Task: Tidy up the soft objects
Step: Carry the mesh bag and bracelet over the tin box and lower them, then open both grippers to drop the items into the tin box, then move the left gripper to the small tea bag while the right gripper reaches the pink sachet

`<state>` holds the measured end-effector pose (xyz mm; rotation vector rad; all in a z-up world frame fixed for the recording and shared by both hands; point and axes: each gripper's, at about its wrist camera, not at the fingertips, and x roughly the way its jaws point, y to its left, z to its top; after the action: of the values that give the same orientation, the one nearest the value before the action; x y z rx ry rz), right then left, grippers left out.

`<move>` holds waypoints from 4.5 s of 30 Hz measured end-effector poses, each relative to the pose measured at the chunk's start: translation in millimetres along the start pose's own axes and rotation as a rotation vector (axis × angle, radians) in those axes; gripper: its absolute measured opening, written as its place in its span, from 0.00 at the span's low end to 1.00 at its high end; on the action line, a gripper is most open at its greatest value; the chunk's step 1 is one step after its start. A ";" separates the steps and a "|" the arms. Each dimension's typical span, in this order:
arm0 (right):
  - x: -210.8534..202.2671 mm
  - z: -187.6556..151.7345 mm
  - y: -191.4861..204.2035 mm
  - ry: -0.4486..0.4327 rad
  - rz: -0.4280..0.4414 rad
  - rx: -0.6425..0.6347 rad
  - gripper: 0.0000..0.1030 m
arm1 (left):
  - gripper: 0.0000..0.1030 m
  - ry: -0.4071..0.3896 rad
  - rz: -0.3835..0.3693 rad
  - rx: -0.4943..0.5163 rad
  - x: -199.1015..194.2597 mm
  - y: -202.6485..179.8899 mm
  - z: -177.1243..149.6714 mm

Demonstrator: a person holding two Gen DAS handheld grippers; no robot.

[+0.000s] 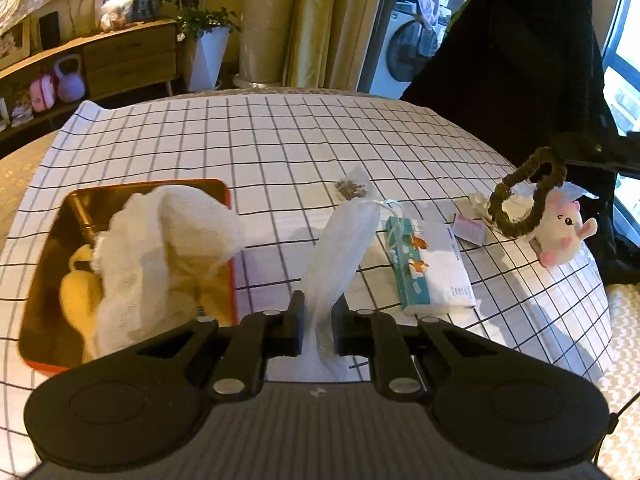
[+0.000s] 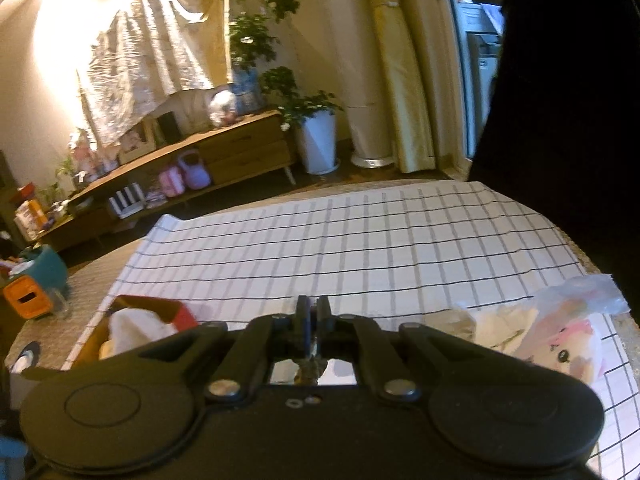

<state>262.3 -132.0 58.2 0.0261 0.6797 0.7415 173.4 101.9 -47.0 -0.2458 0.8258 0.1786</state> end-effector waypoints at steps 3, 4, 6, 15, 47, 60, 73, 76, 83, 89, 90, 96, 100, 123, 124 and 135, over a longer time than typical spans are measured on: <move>-5.4 -1.0 20.1 -0.004 0.033 -0.023 0.01 | 0.13 -0.011 0.015 -0.003 -11.0 8.9 1.7; -7.0 -1.4 26.8 -0.005 0.044 -0.031 0.01 | 0.13 -0.014 0.017 -0.006 -14.7 12.5 2.2; -8.5 -0.6 39.6 -0.008 0.068 -0.050 0.01 | 0.13 -0.027 0.017 -0.020 -23.2 20.4 2.7; -4.4 5.0 99.9 -0.014 0.163 -0.109 0.01 | 0.13 -0.087 0.059 -0.043 -63.7 66.0 12.7; 104.9 -47.7 210.1 0.137 0.242 -0.175 0.01 | 0.13 0.001 0.193 -0.111 -27.2 169.2 19.6; 124.6 -70.1 197.1 0.217 0.193 -0.173 0.02 | 0.13 0.053 0.197 -0.117 19.5 166.8 30.9; 132.4 -75.0 199.3 0.266 0.177 -0.179 0.09 | 0.13 0.100 0.199 -0.090 41.5 162.3 29.3; 130.3 -74.2 198.0 0.265 0.176 -0.174 0.14 | 0.13 0.102 0.203 -0.081 42.4 161.2 29.4; 123.2 -70.7 197.3 0.259 0.174 -0.173 0.22 | 0.16 0.099 0.209 -0.079 40.1 160.0 29.6; 109.9 -68.9 196.8 0.243 0.181 -0.172 0.32 | 0.48 0.087 0.216 -0.080 31.4 159.2 28.2; 107.5 -68.1 196.6 0.239 0.184 -0.169 0.33 | 0.63 0.078 0.218 -0.081 28.9 159.3 27.9; 91.9 -63.8 194.9 0.225 0.205 -0.163 0.37 | 0.66 0.047 0.196 -0.068 10.0 153.6 27.3; 76.1 -60.4 191.7 0.199 0.215 -0.166 0.44 | 0.69 0.023 0.191 -0.048 -5.5 146.3 26.8; -21.5 -56.2 126.4 0.068 0.135 -0.131 0.69 | 0.72 -0.079 0.018 0.079 -53.1 49.7 27.4; -25.3 -56.6 120.0 0.062 0.124 -0.126 0.71 | 0.77 -0.081 0.011 0.081 -52.1 45.0 27.6; -51.0 -69.6 48.9 0.023 0.015 -0.055 0.80 | 0.83 -0.094 -0.076 0.136 -25.2 -11.2 33.3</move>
<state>164.6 -142.2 44.4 -0.0278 0.6812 0.7760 182.8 99.1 -4.9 -0.1398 0.7303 0.0617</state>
